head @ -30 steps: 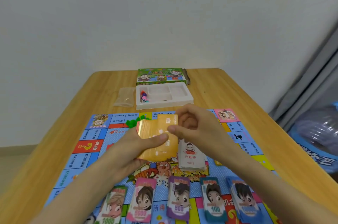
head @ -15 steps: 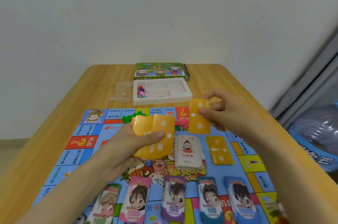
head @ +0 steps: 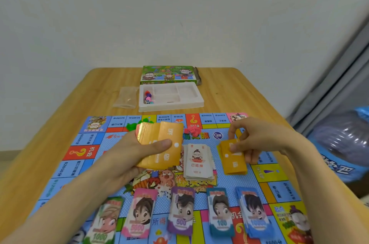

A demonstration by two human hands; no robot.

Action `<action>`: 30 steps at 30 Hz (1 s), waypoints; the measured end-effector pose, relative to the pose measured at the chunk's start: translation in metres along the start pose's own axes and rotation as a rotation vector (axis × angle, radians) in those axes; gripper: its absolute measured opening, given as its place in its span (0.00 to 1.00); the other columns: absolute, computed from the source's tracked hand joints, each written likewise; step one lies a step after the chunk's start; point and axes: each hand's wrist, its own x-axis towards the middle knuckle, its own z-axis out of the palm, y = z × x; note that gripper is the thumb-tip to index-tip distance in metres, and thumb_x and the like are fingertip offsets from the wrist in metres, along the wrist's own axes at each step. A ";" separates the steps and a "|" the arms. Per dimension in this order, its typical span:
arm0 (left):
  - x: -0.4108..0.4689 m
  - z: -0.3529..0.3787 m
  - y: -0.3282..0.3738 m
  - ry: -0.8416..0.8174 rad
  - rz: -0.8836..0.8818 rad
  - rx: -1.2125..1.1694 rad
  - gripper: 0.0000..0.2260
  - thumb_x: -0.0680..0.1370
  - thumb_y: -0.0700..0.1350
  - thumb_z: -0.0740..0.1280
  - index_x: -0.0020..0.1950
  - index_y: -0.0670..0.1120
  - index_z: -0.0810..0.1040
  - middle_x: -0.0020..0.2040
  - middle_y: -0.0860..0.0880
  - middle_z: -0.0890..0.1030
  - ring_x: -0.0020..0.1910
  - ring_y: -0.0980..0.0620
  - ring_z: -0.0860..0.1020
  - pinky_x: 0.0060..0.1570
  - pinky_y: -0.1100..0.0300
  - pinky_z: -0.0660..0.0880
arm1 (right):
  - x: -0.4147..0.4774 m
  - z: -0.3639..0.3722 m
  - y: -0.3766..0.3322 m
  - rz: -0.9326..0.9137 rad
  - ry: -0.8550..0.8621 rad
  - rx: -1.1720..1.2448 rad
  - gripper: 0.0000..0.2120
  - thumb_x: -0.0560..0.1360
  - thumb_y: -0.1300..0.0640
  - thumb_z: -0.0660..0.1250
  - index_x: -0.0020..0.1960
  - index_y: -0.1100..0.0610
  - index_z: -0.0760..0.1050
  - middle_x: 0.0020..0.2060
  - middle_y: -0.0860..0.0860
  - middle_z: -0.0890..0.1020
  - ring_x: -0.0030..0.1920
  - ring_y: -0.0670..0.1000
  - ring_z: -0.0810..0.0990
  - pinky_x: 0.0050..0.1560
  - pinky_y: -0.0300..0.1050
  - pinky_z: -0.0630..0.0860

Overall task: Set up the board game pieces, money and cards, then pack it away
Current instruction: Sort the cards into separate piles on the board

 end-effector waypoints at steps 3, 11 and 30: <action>-0.001 0.000 0.000 0.003 -0.002 0.001 0.20 0.61 0.39 0.72 0.53 0.44 0.77 0.45 0.43 0.85 0.41 0.47 0.84 0.43 0.54 0.81 | 0.003 0.005 0.000 0.020 0.060 -0.118 0.08 0.74 0.59 0.70 0.50 0.57 0.71 0.29 0.51 0.80 0.24 0.44 0.77 0.26 0.35 0.72; 0.000 0.001 0.000 -0.005 0.003 -0.002 0.19 0.62 0.38 0.71 0.52 0.45 0.78 0.45 0.43 0.85 0.40 0.48 0.84 0.42 0.54 0.81 | 0.007 0.009 -0.001 0.027 0.191 -0.360 0.12 0.70 0.49 0.73 0.47 0.53 0.74 0.38 0.45 0.77 0.32 0.42 0.75 0.32 0.35 0.71; 0.002 0.004 -0.003 -0.050 -0.056 -0.210 0.15 0.64 0.42 0.68 0.50 0.45 0.78 0.41 0.42 0.85 0.34 0.49 0.84 0.35 0.56 0.81 | 0.006 0.059 -0.034 -0.814 0.243 0.042 0.11 0.74 0.49 0.65 0.54 0.48 0.81 0.46 0.39 0.78 0.45 0.45 0.77 0.43 0.37 0.73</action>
